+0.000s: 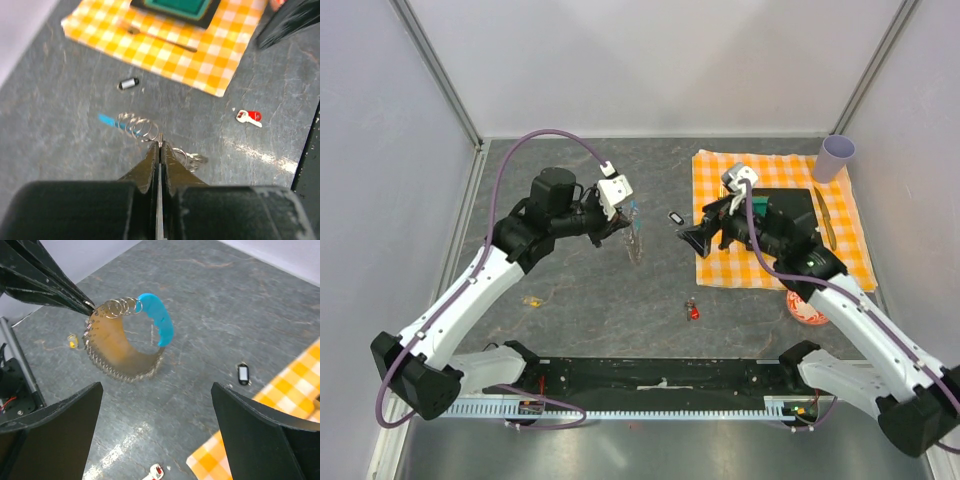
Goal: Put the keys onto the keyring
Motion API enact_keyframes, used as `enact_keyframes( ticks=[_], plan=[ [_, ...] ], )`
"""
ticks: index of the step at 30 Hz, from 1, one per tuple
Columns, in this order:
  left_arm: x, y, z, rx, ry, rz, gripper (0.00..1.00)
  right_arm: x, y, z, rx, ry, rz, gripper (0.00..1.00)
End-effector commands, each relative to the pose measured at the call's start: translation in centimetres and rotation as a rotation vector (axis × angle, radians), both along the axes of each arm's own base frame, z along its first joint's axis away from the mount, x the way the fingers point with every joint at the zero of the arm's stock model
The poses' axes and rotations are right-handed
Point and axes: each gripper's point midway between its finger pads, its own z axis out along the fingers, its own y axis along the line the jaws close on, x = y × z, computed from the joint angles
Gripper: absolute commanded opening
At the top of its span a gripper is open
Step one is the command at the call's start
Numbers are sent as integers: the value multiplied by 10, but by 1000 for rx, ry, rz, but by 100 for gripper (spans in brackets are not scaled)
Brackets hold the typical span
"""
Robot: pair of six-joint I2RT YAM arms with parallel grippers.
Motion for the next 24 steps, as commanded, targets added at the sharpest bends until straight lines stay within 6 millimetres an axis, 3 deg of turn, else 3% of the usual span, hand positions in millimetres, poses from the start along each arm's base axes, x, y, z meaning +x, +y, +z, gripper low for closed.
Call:
enact_keyframes(
  ticks=[1,5,8,18,24],
  plan=[
    [-11,-19,63,-76,-243,-209,2,-4,32,48,107,-143,181,98],
    [-21,-22,61,-101,-246,-256,2,-8,47,64,94,-248,298,98],
    [-32,-22,56,-126,-258,-292,2,-17,58,67,104,-284,392,91],
    [-63,-20,53,-181,-302,-397,2,-32,82,58,65,-357,583,46],
    [-66,-19,51,-185,-309,-405,2,-41,95,53,32,-362,667,42]
  ],
)
